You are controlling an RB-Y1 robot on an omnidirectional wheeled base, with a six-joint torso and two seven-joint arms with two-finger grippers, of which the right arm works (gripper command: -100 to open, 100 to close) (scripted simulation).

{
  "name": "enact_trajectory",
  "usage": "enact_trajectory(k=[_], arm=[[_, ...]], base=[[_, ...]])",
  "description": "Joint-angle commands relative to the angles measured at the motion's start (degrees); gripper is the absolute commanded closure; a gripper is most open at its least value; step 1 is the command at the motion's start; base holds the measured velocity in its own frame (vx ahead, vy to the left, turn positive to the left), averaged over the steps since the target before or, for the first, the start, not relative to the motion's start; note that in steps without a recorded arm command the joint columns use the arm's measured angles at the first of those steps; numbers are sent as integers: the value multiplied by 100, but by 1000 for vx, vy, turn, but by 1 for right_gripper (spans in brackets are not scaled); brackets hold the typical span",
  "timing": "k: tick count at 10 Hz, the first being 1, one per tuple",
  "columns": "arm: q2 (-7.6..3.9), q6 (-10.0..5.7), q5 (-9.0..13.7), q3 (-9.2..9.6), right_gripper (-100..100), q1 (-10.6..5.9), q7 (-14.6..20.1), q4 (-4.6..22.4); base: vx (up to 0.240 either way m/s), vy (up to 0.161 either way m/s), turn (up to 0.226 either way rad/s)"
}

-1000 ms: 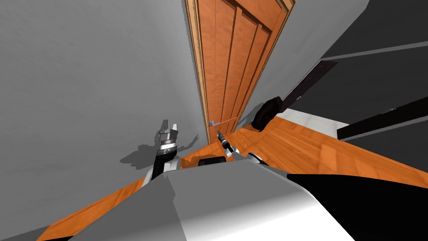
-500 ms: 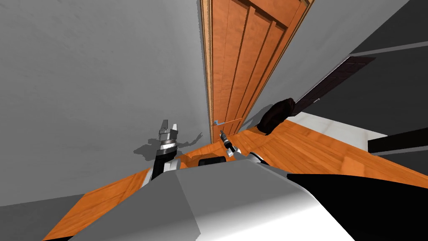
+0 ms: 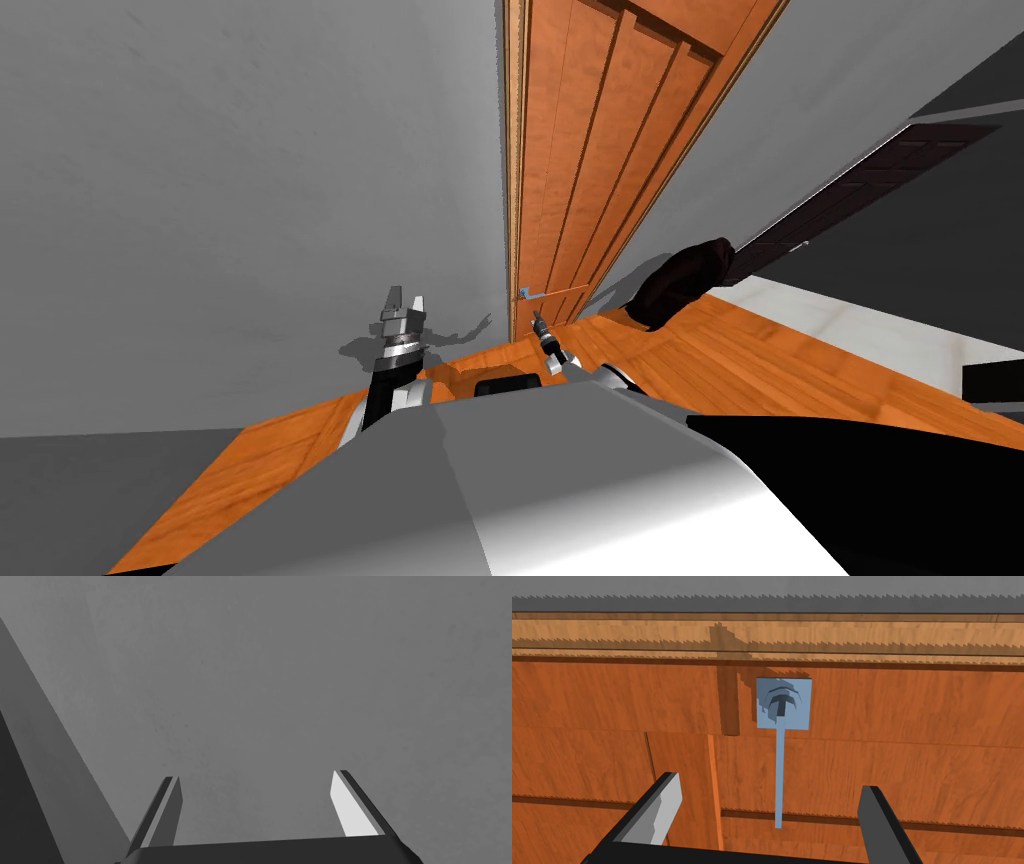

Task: Pull the door open

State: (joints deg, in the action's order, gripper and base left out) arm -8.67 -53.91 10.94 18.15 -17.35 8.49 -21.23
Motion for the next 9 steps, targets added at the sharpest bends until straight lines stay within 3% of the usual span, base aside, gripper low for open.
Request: enact_trajectory(k=[1,2,3,4,6,7,9], arm=[[-45,117,-3,-31,-100,139,-31,-283],[-107,111,3,-289,-100,188,-40,-272],[-107,111,3,-289,-100,188,-40,-272],[-107,111,3,-289,-100,188,-40,-445],[-107,111,3,-289,-100,188,-40,-272],[-169,104,10,-548,-100,238,-50,-260],[-169,104,10,-548,-100,238,-50,-373]], base=[[4,5,-19],[12,19,268],[13,10,148],[0,0,0],[0,0,0],[15,12,327],[15,2,51]])
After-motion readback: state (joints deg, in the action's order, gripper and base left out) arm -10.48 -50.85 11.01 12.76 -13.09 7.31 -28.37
